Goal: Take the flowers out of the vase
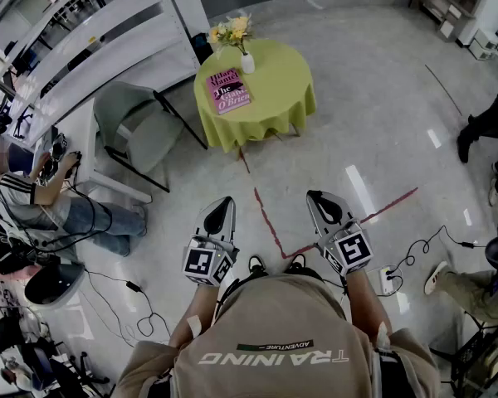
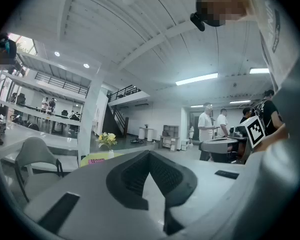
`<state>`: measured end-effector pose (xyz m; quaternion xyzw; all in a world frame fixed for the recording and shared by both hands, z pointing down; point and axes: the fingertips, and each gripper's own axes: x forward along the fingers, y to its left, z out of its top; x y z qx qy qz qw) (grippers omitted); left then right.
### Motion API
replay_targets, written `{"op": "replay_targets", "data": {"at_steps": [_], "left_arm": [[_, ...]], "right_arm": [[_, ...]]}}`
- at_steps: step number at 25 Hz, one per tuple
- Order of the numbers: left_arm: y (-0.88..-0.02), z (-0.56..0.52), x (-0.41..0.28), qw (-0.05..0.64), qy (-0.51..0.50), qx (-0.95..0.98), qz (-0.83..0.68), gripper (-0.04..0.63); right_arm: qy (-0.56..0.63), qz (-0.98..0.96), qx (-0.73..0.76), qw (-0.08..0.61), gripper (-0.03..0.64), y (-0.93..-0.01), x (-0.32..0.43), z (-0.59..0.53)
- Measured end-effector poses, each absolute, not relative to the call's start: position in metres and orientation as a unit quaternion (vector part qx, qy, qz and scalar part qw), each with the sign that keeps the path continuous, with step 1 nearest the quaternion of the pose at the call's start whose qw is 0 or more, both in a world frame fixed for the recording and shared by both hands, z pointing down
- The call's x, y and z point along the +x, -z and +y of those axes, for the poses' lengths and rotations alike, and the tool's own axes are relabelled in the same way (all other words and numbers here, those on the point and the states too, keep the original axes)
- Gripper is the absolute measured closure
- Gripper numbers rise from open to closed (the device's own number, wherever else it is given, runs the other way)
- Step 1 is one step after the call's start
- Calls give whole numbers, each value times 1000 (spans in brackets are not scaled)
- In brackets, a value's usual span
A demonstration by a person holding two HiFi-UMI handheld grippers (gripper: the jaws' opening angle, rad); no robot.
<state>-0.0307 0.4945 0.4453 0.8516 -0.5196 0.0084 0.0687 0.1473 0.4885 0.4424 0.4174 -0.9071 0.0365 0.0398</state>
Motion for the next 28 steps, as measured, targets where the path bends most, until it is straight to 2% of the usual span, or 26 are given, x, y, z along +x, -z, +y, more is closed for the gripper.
{"op": "replay_targets", "data": {"at_steps": [7, 13, 20, 28], "left_arm": [[-455, 485, -10, 79, -11, 846, -528, 584], [-462, 471, -5, 101, -11, 830, -548, 584], [-479, 429, -21, 110, -17, 825, -555, 584], [-482, 327, -60, 99, -8, 845, -526, 584]], "right_arm": [[-59, -897, 438, 7, 612, -446, 186, 473], [-61, -909, 412, 26, 612, -454, 190, 453], [-59, -928, 366, 33, 612, -472, 154, 405], [-68, -926, 368, 54, 612, -480, 95, 315]]}}
